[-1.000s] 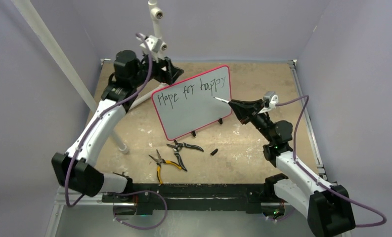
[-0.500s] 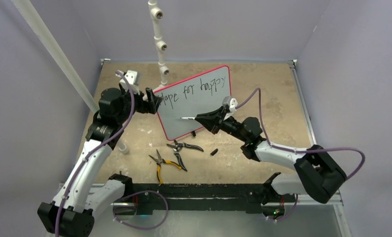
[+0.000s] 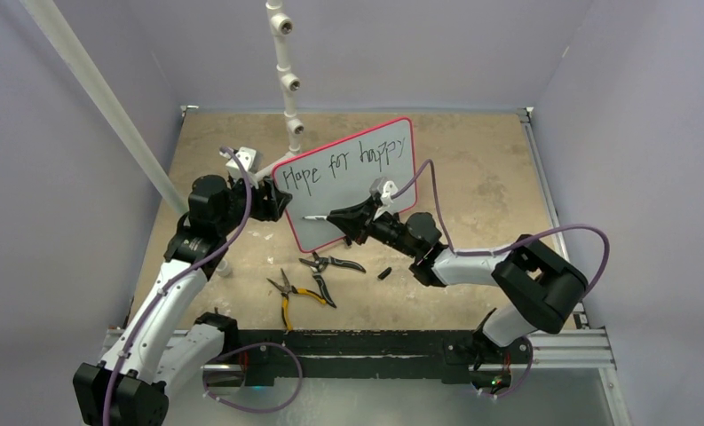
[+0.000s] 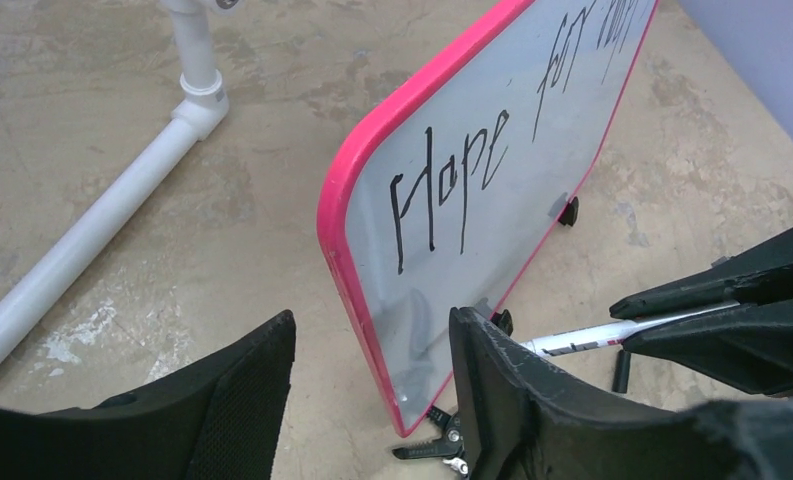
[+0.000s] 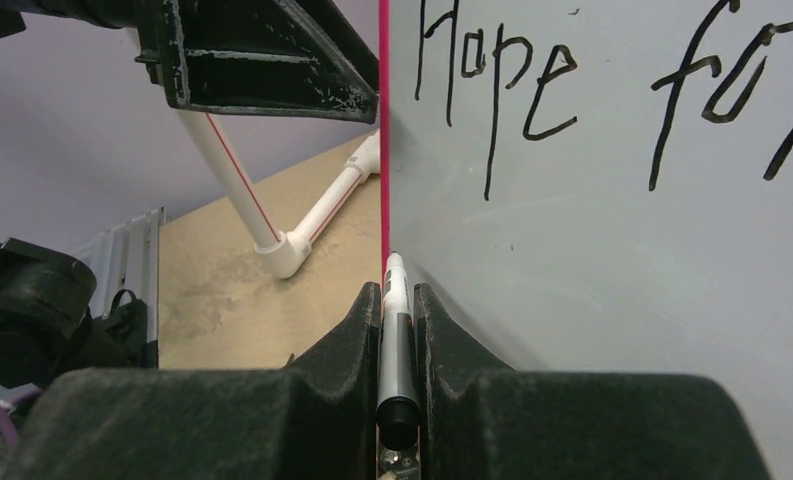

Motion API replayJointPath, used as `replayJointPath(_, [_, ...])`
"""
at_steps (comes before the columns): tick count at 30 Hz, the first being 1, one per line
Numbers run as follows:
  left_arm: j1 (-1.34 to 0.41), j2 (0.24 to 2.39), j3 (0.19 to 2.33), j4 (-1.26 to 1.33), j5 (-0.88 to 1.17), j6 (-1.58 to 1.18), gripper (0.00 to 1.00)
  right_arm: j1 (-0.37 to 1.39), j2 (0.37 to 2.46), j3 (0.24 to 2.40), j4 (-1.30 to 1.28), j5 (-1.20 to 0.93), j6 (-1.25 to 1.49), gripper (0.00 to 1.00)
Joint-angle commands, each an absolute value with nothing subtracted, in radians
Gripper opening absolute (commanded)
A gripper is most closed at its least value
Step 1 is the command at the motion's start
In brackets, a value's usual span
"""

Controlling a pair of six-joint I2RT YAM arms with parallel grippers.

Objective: Write a sentence on the whiteboard

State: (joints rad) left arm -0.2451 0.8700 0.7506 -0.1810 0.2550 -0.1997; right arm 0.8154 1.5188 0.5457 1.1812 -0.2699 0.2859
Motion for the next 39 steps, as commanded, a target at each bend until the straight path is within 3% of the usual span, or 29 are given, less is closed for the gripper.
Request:
replayJointPath(1, [-0.244,0.877,0.744,-0.125,0.275,-0.19,0.53,0.829,1.54,0.597,1.222,-0.182,0.254,0.0])
replayJointPath(5, [-0.244,0.879,0.74,-0.127,0.271,-0.181,0.44,0.833,1.559,0.602,1.21,-0.143,0.249,0.0])
replayJointPath(20, [-0.244,0.9,0.739,-0.13,0.283,-0.172,0.28,0.833,1.617,0.641,1.205,-0.135,0.246,0.0])
replayJointPath(39, [-0.244,0.907,0.739,-0.129,0.292,-0.172,0.2,0.851,1.6,0.58,1.14,-0.088,0.239,0.0])
